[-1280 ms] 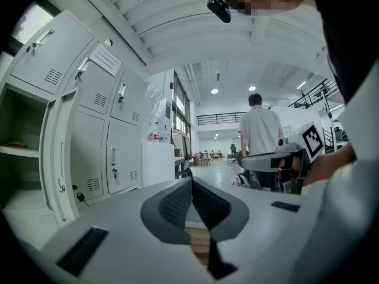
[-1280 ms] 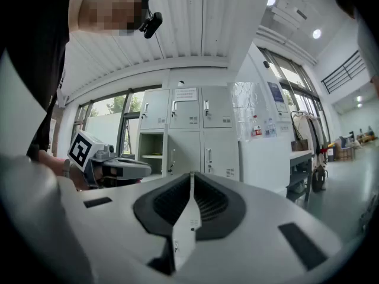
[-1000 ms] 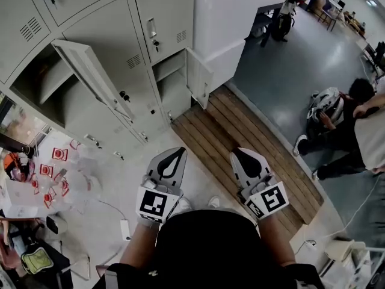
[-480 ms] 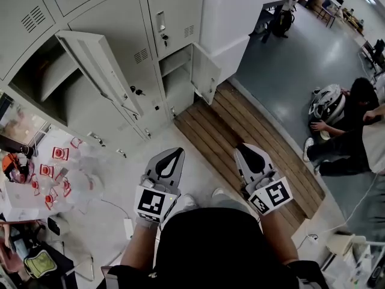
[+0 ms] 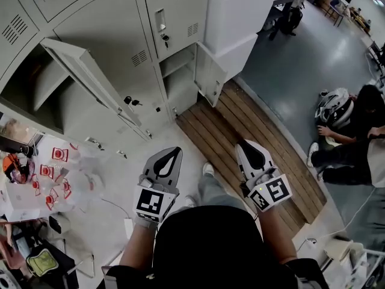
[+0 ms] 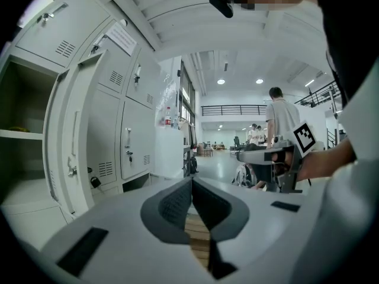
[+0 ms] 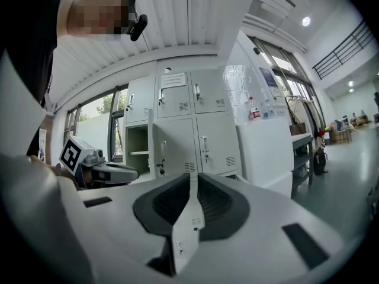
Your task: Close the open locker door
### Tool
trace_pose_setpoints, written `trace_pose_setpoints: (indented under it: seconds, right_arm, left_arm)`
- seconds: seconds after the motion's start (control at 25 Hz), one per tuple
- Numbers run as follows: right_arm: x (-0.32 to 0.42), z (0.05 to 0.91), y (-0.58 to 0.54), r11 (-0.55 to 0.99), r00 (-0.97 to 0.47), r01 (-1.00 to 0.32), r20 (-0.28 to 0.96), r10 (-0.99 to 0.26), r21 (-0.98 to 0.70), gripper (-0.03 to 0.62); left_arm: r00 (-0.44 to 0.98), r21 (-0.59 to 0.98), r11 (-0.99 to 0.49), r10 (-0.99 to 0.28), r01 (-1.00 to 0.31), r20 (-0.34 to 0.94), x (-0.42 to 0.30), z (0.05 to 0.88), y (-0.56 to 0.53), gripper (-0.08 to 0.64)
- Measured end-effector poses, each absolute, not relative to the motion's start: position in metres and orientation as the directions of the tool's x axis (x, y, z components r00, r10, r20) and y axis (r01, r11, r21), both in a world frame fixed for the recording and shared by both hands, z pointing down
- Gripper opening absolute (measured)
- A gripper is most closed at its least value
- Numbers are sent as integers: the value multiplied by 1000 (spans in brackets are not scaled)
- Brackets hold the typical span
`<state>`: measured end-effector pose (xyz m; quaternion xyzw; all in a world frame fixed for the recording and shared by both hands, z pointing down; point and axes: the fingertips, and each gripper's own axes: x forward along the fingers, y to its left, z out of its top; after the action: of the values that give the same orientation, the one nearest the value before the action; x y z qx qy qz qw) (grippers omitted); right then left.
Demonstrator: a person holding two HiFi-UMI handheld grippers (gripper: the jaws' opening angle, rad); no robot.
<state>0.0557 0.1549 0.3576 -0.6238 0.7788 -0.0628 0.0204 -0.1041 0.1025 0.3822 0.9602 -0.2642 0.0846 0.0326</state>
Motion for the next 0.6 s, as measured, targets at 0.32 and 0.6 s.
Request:
trace_pose_setpoints:
  seconds: [0.32,0.6]
  right_arm:
    - [115,377,69,236,-248,-961,71,-966,-143,41]
    - [169,401,-5,261,-280,-949,97,-955,-176,43]
  left_arm:
    - [819,31,-832,-537,-553,203,-46,384,25,21]
    - [755,54,-771,-602,-634,260,-10,401,-29,21]
